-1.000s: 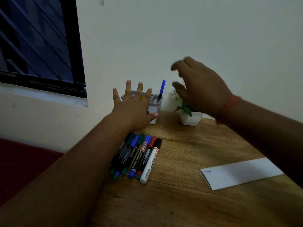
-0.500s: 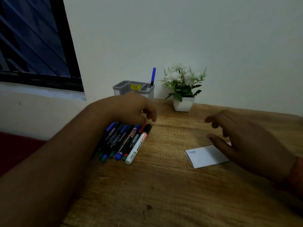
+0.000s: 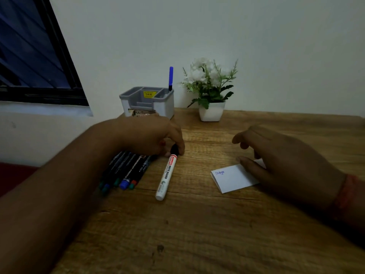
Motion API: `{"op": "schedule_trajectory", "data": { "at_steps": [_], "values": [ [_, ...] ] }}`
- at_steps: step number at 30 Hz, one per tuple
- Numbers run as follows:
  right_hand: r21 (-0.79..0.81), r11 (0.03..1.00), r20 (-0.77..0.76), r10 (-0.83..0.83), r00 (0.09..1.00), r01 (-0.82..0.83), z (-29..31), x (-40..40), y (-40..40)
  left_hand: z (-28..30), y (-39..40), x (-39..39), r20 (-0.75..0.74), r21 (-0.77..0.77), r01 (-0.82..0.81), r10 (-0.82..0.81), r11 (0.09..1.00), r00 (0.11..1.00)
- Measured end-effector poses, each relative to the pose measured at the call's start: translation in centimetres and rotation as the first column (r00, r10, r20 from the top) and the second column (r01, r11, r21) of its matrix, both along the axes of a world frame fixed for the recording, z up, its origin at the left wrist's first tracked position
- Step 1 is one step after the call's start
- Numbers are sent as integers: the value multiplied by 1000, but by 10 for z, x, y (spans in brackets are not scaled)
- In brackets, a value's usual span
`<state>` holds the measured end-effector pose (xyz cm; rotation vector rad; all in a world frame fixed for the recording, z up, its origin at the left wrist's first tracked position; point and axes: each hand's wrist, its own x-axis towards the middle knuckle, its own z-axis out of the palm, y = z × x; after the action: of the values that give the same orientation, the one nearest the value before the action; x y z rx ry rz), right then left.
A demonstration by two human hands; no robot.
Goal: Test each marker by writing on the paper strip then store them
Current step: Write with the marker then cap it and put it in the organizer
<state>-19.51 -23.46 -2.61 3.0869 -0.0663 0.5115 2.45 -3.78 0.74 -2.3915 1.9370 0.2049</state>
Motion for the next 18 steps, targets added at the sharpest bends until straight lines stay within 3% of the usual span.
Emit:
{"op": "schedule_trajectory", "data": {
  "at_steps": [4, 12, 15, 18],
  "values": [
    [16, 1000, -4, 13, 1000, -13, -2, 1, -1, -2, -3, -1, -25, -26, -12, 12, 1000, 1000],
    [64, 997, 3, 40, 999, -40, -3, 1, -5, 5, 5, -12, -217, -196, -76, 33, 978, 976],
    [146, 987, 19, 71, 997, -73, -6, 3, -7, 8, 4, -20, -303, -272, -104, 18, 957, 953],
    [346, 922, 123, 136, 983, -171, -7, 4, -3, 2, -5, -33, -341, -368, -135, 2, 920, 940]
  ]
}}
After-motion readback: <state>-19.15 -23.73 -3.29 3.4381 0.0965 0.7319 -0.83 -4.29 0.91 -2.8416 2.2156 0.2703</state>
